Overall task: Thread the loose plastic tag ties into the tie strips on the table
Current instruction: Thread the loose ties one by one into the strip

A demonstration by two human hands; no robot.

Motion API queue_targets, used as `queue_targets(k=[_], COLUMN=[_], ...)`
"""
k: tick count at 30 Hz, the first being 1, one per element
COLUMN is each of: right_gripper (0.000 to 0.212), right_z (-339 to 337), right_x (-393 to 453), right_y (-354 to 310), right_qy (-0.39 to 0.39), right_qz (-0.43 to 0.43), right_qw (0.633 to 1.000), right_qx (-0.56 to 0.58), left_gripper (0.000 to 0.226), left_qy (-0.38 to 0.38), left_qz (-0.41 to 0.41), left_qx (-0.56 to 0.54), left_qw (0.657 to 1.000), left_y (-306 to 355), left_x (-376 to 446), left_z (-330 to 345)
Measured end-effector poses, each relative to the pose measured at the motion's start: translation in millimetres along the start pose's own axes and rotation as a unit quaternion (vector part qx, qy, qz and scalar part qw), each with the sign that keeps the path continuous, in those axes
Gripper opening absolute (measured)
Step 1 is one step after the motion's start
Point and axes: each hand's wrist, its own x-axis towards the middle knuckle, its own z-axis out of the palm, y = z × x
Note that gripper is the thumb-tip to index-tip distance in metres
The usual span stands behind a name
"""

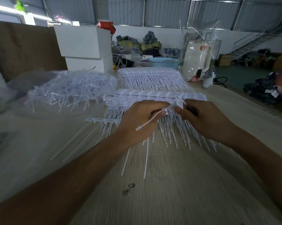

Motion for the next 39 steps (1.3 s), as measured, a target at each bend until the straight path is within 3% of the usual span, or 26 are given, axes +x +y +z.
queue_targets(k=[5,10,14,19,22,25,30,34,39], right_gripper=[0.041,0.035,0.038,0.041,0.051,0.055,0.038,0.035,0.034], right_z=[4,5,5,4,8,13,10,5,7], right_x=[0,1,-2,1,1,-3,-3,1,1], right_y=[5,6,3,-12,-18,-22,-24,-24,-19], right_qy=[-0.025,-0.01,0.0,0.024,0.0,-0.033,-0.059,-0.004,0.037], right_qz=[-0.031,-0.024,0.008,0.048,0.07,0.11,0.182,0.23,0.25], right_qw=[0.999,1.0,1.0,0.994,0.987,0.97,0.921,0.894,0.885], right_qx=[-0.008,0.011,0.027,0.097,0.145,0.215,0.339,0.385,0.39], left_gripper=[0.029,0.035,0.027,0.029,0.035,0.033,0.031,0.02,0.036], left_qy=[0.001,0.023,0.044,0.077,0.089,0.081,0.055,0.017,0.0], left_qz=[0.032,-0.044,-0.085,-0.068,-0.058,-0.029,-0.003,0.002,-0.016], left_qx=[0.108,-0.007,-0.103,-0.143,-0.158,-0.15,-0.143,-0.12,0.015], left_qw=[0.994,0.999,0.99,0.984,0.982,0.985,0.988,0.993,1.0], left_y=[-6,-2,5,14,17,18,16,9,1], left_x=[-2,-1,2,1,0,-4,-2,0,-1], left_z=[1,3,2,4,6,10,7,-1,-2])
